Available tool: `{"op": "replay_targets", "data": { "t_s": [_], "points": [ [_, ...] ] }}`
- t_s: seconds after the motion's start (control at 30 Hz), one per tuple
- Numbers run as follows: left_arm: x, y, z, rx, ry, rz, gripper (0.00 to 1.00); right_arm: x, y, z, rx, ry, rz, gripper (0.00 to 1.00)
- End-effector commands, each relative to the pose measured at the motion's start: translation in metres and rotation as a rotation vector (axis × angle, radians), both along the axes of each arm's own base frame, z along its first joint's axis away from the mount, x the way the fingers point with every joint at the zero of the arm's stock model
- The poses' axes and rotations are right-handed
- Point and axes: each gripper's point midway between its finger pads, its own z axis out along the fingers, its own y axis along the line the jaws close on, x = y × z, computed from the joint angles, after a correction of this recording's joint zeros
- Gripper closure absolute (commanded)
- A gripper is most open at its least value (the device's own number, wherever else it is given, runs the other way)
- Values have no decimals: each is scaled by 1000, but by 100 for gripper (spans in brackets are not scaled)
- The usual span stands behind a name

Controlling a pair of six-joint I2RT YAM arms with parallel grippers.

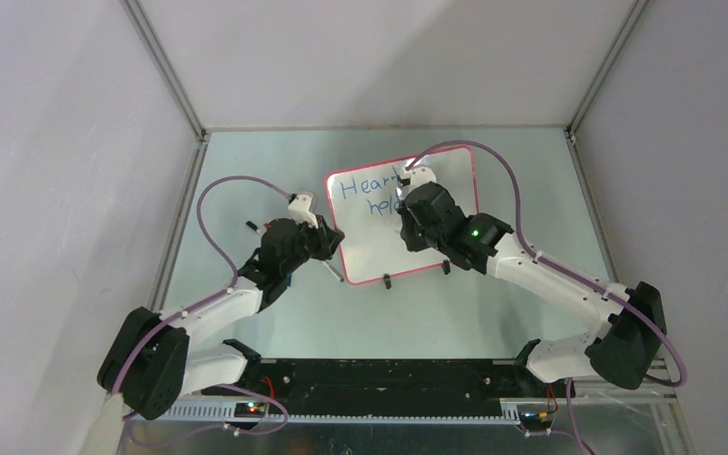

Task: Write a sentence on the whiteboard

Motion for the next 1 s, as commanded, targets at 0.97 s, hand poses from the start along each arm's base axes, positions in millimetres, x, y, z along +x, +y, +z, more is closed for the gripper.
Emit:
{"op": "replay_targets", "data": {
  "t_s": [0.97],
  "points": [
    [5, -1, 17, 7, -67, -4, 76, -16, -3, 15, 17, -36, -87, 100]
  ]
}}
